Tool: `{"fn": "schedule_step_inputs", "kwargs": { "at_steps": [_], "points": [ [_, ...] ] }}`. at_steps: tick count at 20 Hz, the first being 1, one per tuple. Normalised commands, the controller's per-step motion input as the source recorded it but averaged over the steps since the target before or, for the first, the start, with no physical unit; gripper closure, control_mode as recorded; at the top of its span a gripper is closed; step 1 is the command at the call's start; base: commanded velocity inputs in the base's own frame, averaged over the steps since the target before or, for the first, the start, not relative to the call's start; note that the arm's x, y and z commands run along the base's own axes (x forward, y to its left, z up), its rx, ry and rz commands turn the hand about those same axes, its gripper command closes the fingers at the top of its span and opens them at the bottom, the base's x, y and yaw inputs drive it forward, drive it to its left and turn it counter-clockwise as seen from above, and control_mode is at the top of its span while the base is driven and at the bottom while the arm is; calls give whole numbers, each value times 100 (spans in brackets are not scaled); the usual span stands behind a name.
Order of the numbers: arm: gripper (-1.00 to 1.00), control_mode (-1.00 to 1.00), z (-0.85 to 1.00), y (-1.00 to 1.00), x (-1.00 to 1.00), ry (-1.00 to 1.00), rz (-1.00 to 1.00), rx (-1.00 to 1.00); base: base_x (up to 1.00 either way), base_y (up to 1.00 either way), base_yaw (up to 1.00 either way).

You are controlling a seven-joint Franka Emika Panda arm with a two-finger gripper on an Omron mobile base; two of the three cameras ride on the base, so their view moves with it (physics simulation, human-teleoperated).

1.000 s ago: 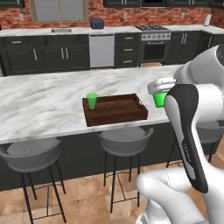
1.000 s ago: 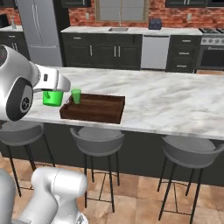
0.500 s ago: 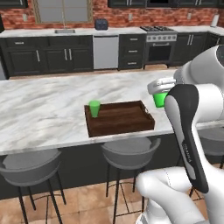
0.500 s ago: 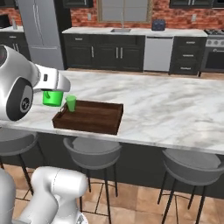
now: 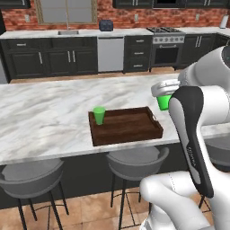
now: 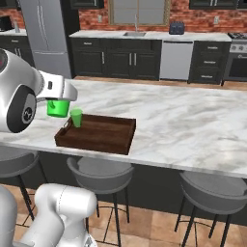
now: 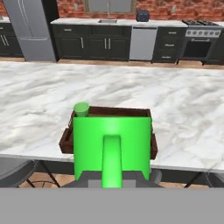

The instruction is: There is a tray on the dining counter. Grab the cup, mug, and pitcher and place them on the tray. The pitcher may be placed next to the tray if it cannot fit the tray.

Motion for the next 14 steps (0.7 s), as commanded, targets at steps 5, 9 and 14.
{"fn": "schedule_step_inputs", "kwargs": {
  "at_steps": [5,9,14],
  "points": [
    [100,100,0,0,0,0,0,0,0,0,0],
    [100,-100,0,-2,7,0,1,0,0,0,0],
    [100,-100,-21,-25,55,0,17,1,0,0,0]
  ]
}}
